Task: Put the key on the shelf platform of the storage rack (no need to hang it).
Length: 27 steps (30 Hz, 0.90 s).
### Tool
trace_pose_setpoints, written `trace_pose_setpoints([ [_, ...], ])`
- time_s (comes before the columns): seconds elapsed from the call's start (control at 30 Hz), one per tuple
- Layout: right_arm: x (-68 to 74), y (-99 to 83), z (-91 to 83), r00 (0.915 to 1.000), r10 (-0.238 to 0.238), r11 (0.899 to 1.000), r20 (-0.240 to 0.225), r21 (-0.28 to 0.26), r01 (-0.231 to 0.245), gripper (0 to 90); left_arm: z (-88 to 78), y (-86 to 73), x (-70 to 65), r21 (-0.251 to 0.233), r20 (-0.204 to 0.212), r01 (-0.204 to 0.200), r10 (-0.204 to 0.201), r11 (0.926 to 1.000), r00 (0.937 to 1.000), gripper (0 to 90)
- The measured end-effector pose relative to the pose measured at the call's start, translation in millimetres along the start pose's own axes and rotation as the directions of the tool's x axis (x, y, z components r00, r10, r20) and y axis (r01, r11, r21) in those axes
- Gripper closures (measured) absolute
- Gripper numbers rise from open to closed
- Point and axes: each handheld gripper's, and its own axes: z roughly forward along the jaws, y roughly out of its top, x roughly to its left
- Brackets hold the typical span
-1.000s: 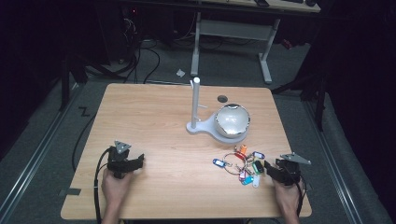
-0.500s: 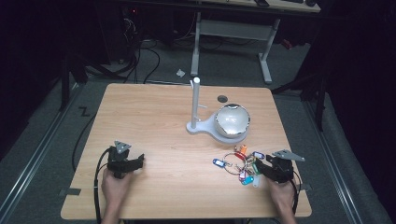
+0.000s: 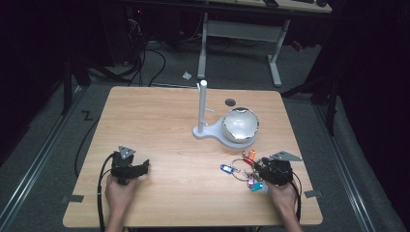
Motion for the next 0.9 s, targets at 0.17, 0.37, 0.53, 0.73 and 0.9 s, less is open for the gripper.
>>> trace_pose_setpoints([
  [0.17,4.2,3.6,7.8,0.9998,-0.02,0.999,-0.008,0.025,0.02,56.9,0.0,0.0,0.2,-0.001,0.001,0.002,-0.002,1.0,1.0,22.9],
  [0.37,2.6,3.2,15.6,0.9999,-0.006,0.999,-0.016,0.054,0.007,58.9,-0.1,-0.1,0.2,-0.001,0.002,0.002,-0.002,1.0,1.0,22.9],
  [0.53,3.0,3.2,19.3,0.9998,-0.007,0.998,-0.021,0.066,0.008,60.9,0.0,0.0,0.2,-0.001,0.001,0.002,-0.002,1.0,1.0,23.0],
  [0.73,3.2,2.1,24.4,0.9996,-0.026,0.995,-0.009,0.093,0.026,64.1,0.0,0.0,0.1,0.0,0.001,0.001,-0.001,1.0,1.0,22.9],
  [0.9,4.8,1.9,25.2,0.9985,-0.054,0.995,0.009,0.089,0.053,72.4,-0.1,-0.1,0.2,-0.001,0.002,0.002,-0.002,1.0,1.0,22.9],
])
